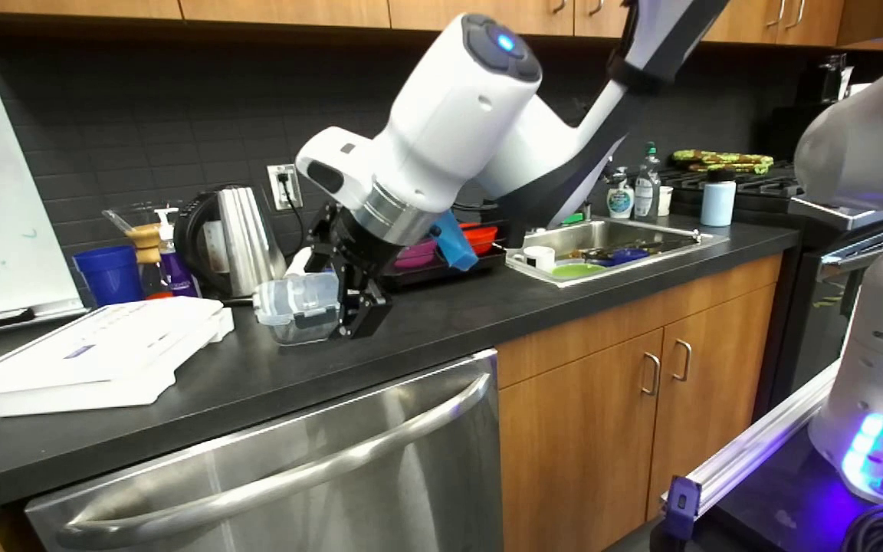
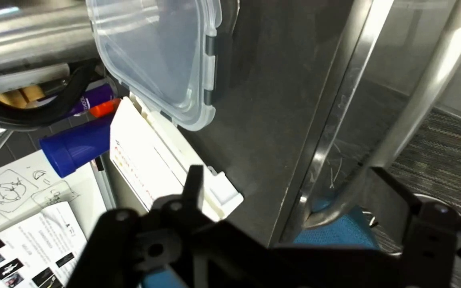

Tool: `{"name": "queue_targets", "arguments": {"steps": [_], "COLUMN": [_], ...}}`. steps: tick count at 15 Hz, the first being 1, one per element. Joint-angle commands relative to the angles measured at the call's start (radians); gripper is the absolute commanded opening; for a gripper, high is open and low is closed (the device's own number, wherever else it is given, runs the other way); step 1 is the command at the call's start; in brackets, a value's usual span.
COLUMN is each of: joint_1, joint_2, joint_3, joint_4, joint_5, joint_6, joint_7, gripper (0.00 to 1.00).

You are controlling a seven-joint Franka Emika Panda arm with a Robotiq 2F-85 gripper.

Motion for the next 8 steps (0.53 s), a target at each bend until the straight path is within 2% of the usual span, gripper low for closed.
{"name": "queue_targets", "arguments": {"steps": [1, 3, 8], "joint_1": [-0.15, -0.204, -0.272], "joint_2": [-0.252, -0.351, -0.498], "joint_3": [0.067, 0.07, 0.034], "joint_4": [0.117, 0.16, 0.216], "joint_5": [0.08, 0.155, 0.291], "joint_6": [0.114, 0.158, 0.198], "joint_7": [0.049, 0.037, 0.011], "gripper": [1.0, 1.0, 1.0]}}
